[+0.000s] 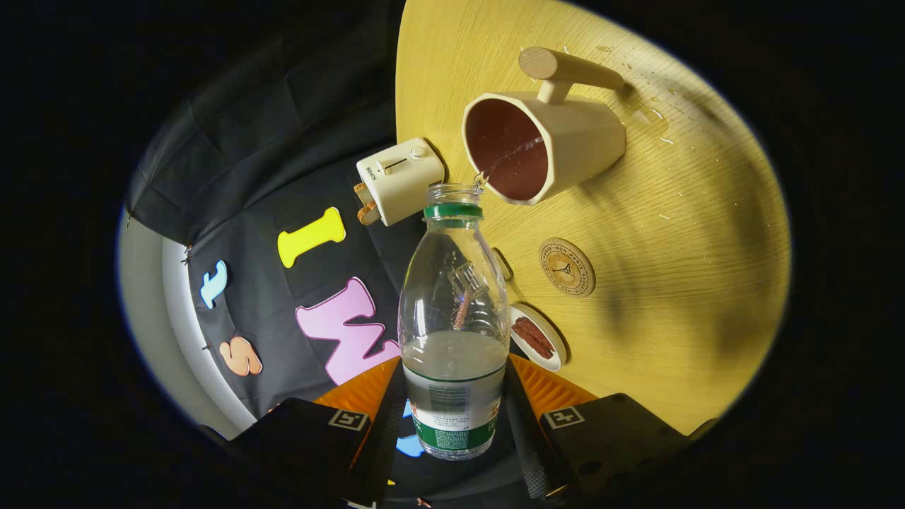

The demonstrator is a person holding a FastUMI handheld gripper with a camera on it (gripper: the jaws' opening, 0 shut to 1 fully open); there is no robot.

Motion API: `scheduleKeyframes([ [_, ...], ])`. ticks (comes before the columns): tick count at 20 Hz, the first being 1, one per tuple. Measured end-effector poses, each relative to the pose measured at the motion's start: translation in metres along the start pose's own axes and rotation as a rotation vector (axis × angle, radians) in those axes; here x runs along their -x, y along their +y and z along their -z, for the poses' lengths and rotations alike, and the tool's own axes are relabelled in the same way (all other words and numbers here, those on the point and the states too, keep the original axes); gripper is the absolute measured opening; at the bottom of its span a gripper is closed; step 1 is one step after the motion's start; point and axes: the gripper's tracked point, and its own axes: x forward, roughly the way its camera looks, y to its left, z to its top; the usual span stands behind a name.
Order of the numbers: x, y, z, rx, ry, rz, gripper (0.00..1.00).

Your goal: Take the bottle from table, then pour the juice into the cup, finally place the bottle on the coaster

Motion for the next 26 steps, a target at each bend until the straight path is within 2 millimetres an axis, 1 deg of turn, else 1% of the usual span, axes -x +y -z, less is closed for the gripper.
scheduleKeyframes([
  [5, 0.002, 0.014, -0.002, -0.075, -0.013, -0.016, 0.74],
  [10, 0.002, 0.022, -0.005, -0.116, -0.017, -0.023, 0.74],
  [13, 0.003, 0.025, -0.002, -0.14, -0.014, -0.022, 0.74],
  [17, 0.005, 0.033, -0.002, -0.158, -0.019, -0.026, 0.74],
  [26, 0.007, 0.036, -0.006, -0.171, -0.033, -0.026, 0.74],
])
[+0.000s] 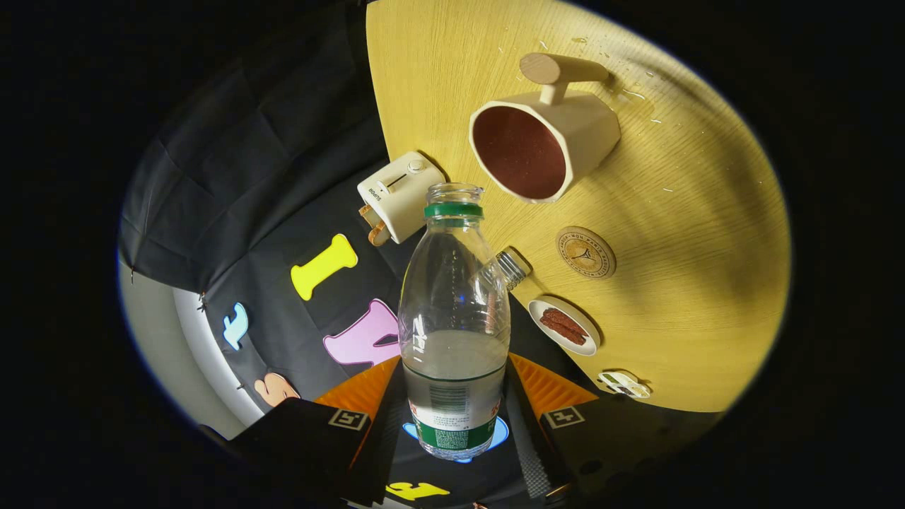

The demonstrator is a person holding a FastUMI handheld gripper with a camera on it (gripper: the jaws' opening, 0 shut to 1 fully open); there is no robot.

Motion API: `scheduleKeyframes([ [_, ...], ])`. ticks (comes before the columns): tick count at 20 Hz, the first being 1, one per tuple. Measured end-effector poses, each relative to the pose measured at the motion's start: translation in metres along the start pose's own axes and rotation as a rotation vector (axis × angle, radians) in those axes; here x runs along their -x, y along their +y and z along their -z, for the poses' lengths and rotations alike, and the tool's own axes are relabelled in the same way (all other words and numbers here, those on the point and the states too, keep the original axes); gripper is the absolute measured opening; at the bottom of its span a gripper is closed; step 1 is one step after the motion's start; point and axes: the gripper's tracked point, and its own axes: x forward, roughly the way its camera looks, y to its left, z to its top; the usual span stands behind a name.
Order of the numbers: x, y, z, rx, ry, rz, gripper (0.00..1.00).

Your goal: Take the bottle from table, then pour the juice into the cup, finally place the bottle on the coaster

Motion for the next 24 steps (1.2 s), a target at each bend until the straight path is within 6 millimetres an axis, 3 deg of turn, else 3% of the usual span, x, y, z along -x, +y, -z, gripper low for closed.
scheduleKeyframes([
  [10, -0.005, -0.01, 0.004, 0.048, -0.009, 0.016, 0.74],
  [19, -0.009, -0.017, 0.007, 0.532, -0.032, -0.012, 0.74],
  [24, -0.009, -0.008, 0.031, 0.871, -0.008, -0.1, 0.74],
])
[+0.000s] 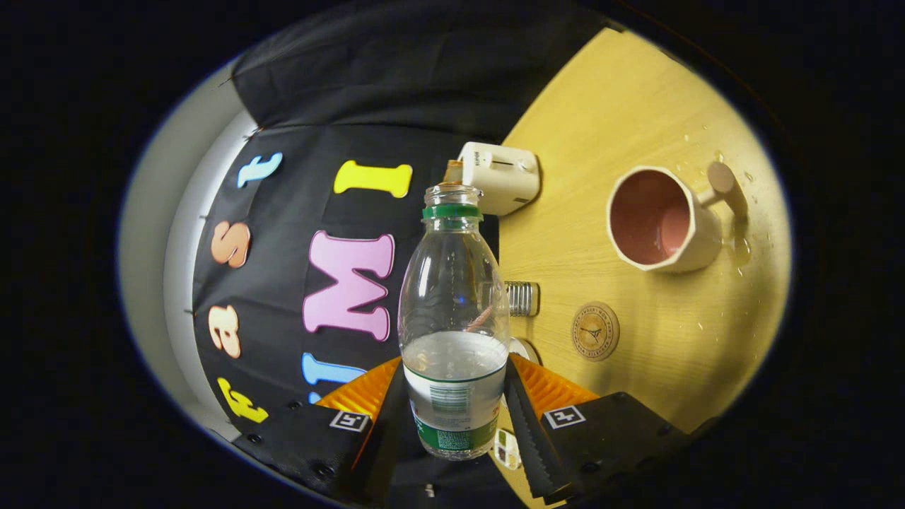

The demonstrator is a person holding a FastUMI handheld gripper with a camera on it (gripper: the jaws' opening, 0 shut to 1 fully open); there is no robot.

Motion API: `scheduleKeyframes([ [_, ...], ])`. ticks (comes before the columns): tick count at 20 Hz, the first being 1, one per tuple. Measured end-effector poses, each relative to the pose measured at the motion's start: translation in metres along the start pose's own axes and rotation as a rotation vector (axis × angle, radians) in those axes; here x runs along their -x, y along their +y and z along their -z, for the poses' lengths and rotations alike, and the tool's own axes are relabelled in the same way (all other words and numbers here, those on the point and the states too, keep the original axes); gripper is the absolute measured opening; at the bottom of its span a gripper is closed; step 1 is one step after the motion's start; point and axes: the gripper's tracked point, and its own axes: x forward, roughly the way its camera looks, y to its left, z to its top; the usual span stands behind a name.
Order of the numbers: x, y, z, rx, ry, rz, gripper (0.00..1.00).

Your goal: Take the bottle from table, then pour the juice into the cup, finally place the bottle on the coaster

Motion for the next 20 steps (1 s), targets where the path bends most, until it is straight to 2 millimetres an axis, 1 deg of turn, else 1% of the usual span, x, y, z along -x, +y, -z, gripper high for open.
scheduleKeyframes([
  [3, -0.006, 0.015, 0.005, 0.263, -0.024, -0.04, 0.74],
  [7, -0.016, 0.038, 0.017, 0.64, -0.073, -0.054, 0.74],
  [9, -0.019, 0.045, 0.014, 0.813, -0.124, -0.05, 0.74],
  [11, -0.028, 0.05, 0.013, 0.965, -0.173, -0.036, 0.74],
  [13, -0.037, 0.049, 0.012, 1.086, -0.214, -0.013, 0.74],
  [15, -0.046, 0.043, 0.009, 1.19, -0.249, 0.018, 0.74],
  [16, -0.045, 0.038, 0.008, 1.226, -0.268, 0.035, 0.74],
  [18, -0.051, 0.026, 0.005, 1.28, -0.299, 0.082, 0.74],
  [19, -0.059, 0.02, 0.003, 1.31, -0.318, 0.101, 0.74],
  [20, -0.065, 0.015, 0.005, 1.34, -0.321, 0.108, 0.74],
])
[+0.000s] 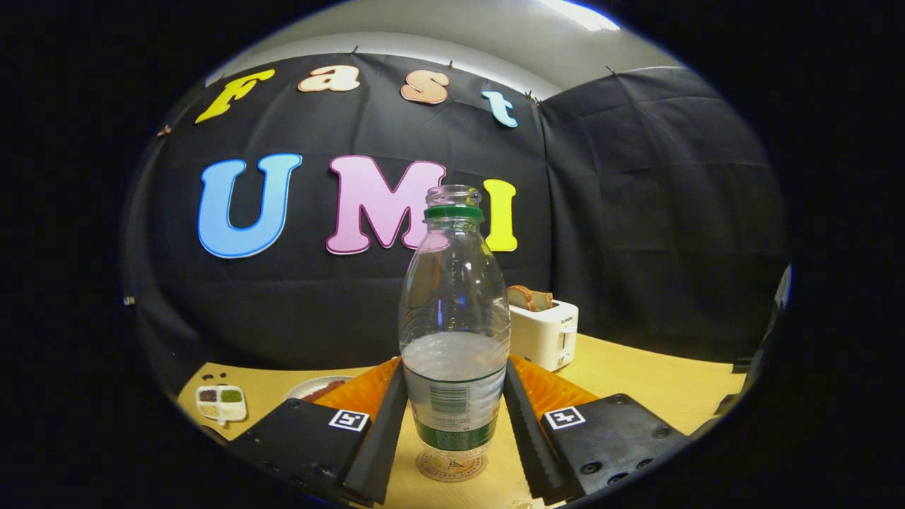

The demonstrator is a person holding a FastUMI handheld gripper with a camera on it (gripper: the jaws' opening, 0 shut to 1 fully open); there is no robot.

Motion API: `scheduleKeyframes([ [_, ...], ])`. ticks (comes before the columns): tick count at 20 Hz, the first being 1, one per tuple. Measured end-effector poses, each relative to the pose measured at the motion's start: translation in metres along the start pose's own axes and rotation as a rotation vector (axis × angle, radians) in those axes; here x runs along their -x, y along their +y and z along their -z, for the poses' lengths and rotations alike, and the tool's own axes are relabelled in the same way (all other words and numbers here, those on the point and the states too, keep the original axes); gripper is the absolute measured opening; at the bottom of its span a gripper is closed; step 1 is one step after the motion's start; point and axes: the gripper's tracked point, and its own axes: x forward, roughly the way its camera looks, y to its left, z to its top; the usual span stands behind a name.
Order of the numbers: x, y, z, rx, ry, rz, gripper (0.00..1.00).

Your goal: Take the bottle from table, then pour the juice into the cup, finally place the bottle on the coaster

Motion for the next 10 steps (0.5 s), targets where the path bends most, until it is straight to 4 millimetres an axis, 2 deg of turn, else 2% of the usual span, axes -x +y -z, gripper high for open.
scheduleKeyframes([
  [10, -0.026, 0.015, 0.077, 0.054, 0.054, 0.014, 0.74],
])
